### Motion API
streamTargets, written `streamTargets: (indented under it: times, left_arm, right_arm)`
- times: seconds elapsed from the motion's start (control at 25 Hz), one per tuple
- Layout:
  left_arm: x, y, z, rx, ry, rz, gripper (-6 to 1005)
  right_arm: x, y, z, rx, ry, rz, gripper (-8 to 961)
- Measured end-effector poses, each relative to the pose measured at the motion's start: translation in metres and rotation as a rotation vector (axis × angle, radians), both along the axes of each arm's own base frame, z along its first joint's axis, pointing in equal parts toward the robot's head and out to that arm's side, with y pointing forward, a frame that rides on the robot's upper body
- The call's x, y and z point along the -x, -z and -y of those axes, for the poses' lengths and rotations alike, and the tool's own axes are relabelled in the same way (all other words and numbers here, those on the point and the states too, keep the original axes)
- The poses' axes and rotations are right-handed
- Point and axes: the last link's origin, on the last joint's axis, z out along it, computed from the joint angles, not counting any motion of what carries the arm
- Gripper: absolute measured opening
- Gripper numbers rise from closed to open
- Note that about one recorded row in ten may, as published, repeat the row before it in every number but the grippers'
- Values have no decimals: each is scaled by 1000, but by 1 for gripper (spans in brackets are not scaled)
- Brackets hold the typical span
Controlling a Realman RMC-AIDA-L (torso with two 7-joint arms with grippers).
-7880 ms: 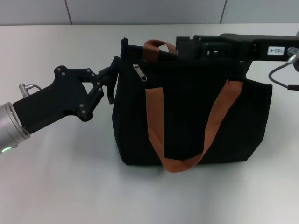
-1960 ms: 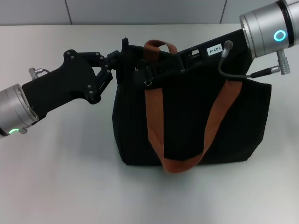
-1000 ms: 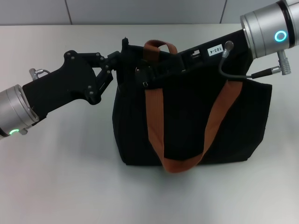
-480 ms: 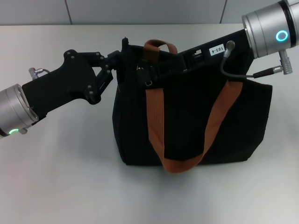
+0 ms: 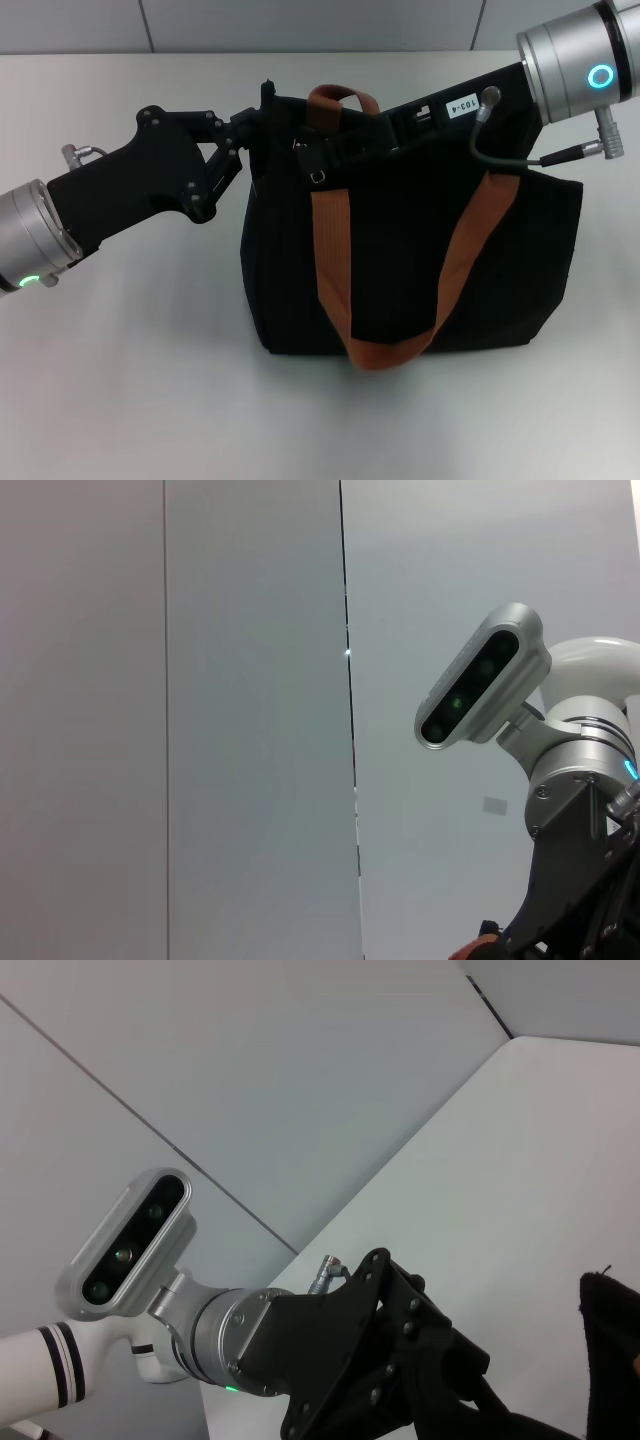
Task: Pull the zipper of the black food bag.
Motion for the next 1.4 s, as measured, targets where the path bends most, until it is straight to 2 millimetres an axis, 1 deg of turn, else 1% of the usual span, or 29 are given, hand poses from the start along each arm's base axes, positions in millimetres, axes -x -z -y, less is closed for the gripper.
streamTargets:
  times: [0.44,0.88,1.28,1.4]
  left_arm:
    - [-1,1,-1,3,1,-3,16]
    - [-1,0,-1,1,1,0,16]
    - [-1,1,0,6,3,1,17]
    - [-1,1,0,7,3,2,17]
  right_arm:
    - [2,1,0,1,-2,-1,183]
    - [1,2,-1,0,2,6,184]
    - [0,4,0,4,3,16,85]
    - [-1,4,0,2,5,14,84]
